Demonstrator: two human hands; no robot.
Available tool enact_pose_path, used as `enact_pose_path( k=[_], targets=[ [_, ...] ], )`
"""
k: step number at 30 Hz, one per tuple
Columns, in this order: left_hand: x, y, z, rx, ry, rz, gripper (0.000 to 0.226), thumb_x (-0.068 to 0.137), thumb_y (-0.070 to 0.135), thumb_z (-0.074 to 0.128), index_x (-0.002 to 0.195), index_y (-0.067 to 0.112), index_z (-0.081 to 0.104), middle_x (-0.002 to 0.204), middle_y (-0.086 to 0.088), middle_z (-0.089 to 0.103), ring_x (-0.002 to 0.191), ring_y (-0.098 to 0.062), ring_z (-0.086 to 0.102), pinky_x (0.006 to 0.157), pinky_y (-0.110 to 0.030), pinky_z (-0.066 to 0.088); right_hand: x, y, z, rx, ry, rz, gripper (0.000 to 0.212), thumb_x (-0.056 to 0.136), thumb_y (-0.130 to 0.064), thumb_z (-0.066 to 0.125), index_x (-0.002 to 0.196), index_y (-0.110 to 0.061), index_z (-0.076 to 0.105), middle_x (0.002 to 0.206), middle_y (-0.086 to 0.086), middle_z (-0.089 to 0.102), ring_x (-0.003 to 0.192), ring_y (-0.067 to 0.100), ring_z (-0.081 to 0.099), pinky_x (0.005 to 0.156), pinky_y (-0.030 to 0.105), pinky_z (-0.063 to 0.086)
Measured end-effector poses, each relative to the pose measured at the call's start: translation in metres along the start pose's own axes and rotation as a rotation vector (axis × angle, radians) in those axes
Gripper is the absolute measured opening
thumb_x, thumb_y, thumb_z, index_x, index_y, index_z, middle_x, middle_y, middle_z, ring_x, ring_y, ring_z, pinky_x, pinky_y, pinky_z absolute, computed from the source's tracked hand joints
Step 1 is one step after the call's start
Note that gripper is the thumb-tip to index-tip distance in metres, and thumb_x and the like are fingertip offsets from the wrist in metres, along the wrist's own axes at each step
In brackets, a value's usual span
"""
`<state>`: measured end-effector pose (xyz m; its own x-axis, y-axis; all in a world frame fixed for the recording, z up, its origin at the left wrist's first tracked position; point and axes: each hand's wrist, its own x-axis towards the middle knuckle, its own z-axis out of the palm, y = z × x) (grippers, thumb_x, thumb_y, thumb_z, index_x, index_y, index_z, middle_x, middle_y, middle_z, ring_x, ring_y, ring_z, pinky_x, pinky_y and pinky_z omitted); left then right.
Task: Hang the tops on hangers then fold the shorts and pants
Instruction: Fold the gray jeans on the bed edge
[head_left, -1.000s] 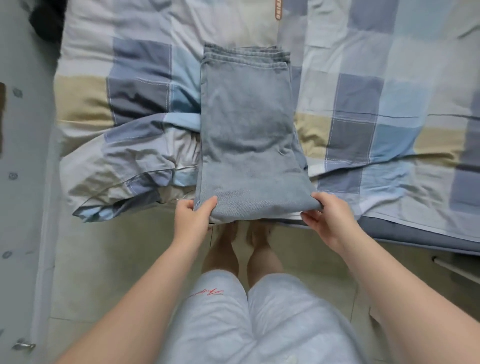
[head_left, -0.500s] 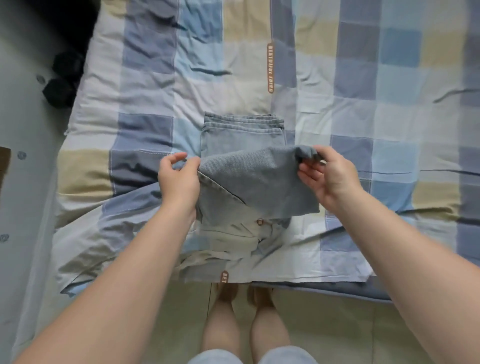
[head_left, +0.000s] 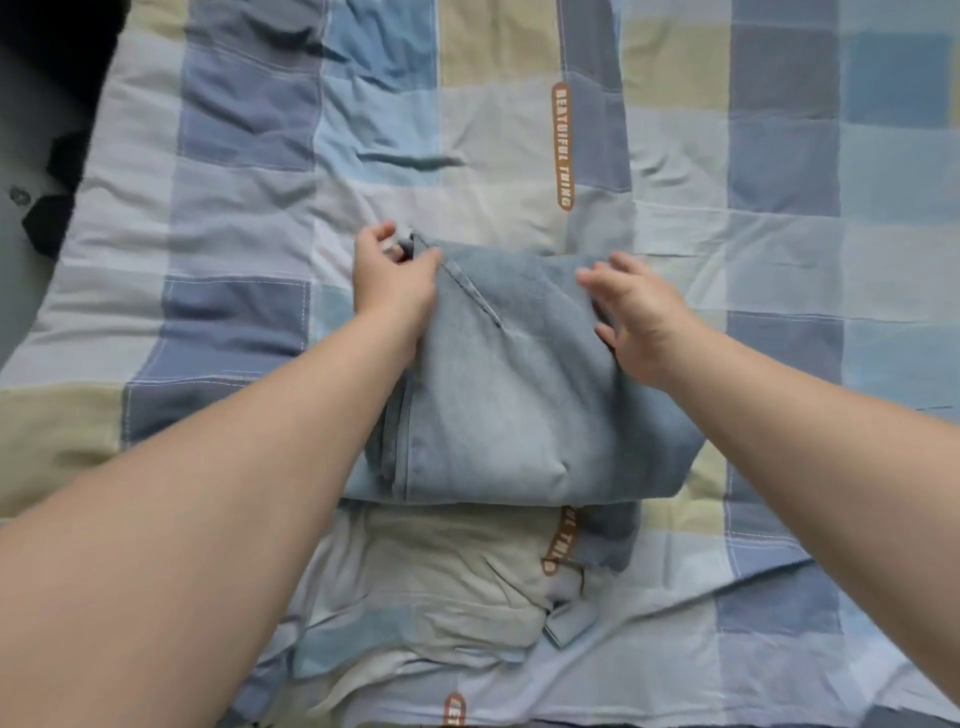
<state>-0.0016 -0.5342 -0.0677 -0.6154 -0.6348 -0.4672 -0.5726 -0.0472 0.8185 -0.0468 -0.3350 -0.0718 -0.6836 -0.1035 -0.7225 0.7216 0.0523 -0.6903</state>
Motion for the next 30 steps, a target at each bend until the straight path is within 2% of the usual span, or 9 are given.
enact_pose_path(
  k=[3,6,9,14,17,19,22,26,30],
  targets=[
    [0.000,-0.058,0.015,0.605,-0.162,0.277,0.071,0.090,0.040,0.067,0.151,0.026,0.033,0.160,-0.009,0.030,0.145,-0.020,0.034,0.115,-0.032,0.030,0.018,0.048,-0.001,-0.395,-0.084,-0.208,0.073,0.092,-0.010,0.068,0.155,-0.018,0.033,0.159,-0.001,0.036,0.142,0.007,0.036,0.114,0.023,0.028],
    [0.007,-0.103,0.016,0.864,-0.108,0.440,0.067,0.095,0.054,0.053,0.154,0.035,0.026,0.167,-0.013,0.010,0.152,-0.023,0.018,0.119,-0.044,0.021,0.032,0.097,-0.002,-1.083,-0.026,-0.480,0.066,0.099,-0.045,0.050,0.158,-0.037,0.021,0.167,-0.009,0.011,0.152,0.008,0.011,0.120,0.042,0.009],
    [0.014,-0.129,0.017,0.932,-0.067,0.513,0.065,0.098,0.058,0.041,0.156,0.038,0.019,0.168,-0.010,0.005,0.154,-0.022,0.008,0.121,-0.047,0.010,0.041,0.126,0.002,-1.277,0.049,-0.565,0.066,0.099,-0.057,0.028,0.158,-0.041,0.004,0.168,-0.012,-0.007,0.153,0.007,-0.005,0.120,0.051,-0.006],
    [0.004,-0.124,0.017,0.926,0.000,0.506,0.074,0.095,0.063,0.044,0.157,0.041,0.012,0.168,-0.006,0.005,0.154,-0.028,0.004,0.120,-0.052,0.013,0.044,0.126,-0.003,-1.242,0.028,-0.588,0.069,0.098,-0.058,0.033,0.158,-0.041,0.003,0.168,-0.011,-0.009,0.153,0.009,-0.007,0.121,0.052,-0.004],
    [-0.011,-0.117,0.012,0.793,0.044,0.382,0.093,0.086,0.064,0.060,0.158,0.041,0.005,0.168,-0.006,0.003,0.147,-0.035,0.025,0.115,-0.050,0.025,0.031,0.126,-0.017,-1.124,0.111,-0.569,0.084,0.087,-0.068,0.043,0.158,-0.042,0.005,0.168,-0.009,-0.009,0.154,0.015,-0.006,0.120,0.051,0.002],
    [-0.020,-0.115,0.006,0.699,0.067,0.244,0.109,0.078,0.064,0.071,0.158,0.035,0.002,0.164,-0.011,0.013,0.141,-0.034,0.036,0.111,-0.046,0.032,0.025,0.127,-0.032,-0.958,0.154,-0.420,0.097,0.084,-0.069,0.058,0.158,-0.040,0.001,0.168,-0.007,-0.006,0.154,0.018,0.000,0.121,0.050,0.007],
    [-0.028,-0.115,-0.004,0.645,0.062,0.016,0.120,0.069,0.071,0.074,0.157,0.031,0.002,0.154,-0.014,0.037,0.133,-0.034,0.047,0.106,-0.044,0.038,0.020,0.129,-0.050,-0.665,0.076,-0.273,0.109,0.080,-0.054,0.076,0.160,-0.029,0.006,0.166,-0.004,0.016,0.151,0.014,0.020,0.124,0.043,0.018],
    [-0.027,-0.115,-0.016,0.693,-0.009,-0.067,0.103,0.072,0.074,0.070,0.151,0.032,0.019,0.140,-0.003,0.057,0.126,-0.032,0.055,0.095,-0.038,0.040,0.019,0.125,-0.063,-0.479,0.031,-0.179,0.083,0.077,-0.044,0.082,0.146,-0.022,0.041,0.138,-0.006,0.057,0.123,0.005,0.056,0.107,0.027,0.042],
    [-0.030,-0.107,-0.026,0.583,-0.123,-0.080,0.076,0.082,0.059,0.071,0.142,0.028,0.038,0.134,0.001,0.061,0.123,-0.029,0.057,0.099,-0.035,0.043,0.013,0.117,-0.065,-0.456,-0.004,-0.116,0.062,0.081,-0.041,0.080,0.132,-0.019,0.054,0.119,-0.008,0.065,0.105,0.005,0.063,0.091,0.024,0.049]
  ],
)
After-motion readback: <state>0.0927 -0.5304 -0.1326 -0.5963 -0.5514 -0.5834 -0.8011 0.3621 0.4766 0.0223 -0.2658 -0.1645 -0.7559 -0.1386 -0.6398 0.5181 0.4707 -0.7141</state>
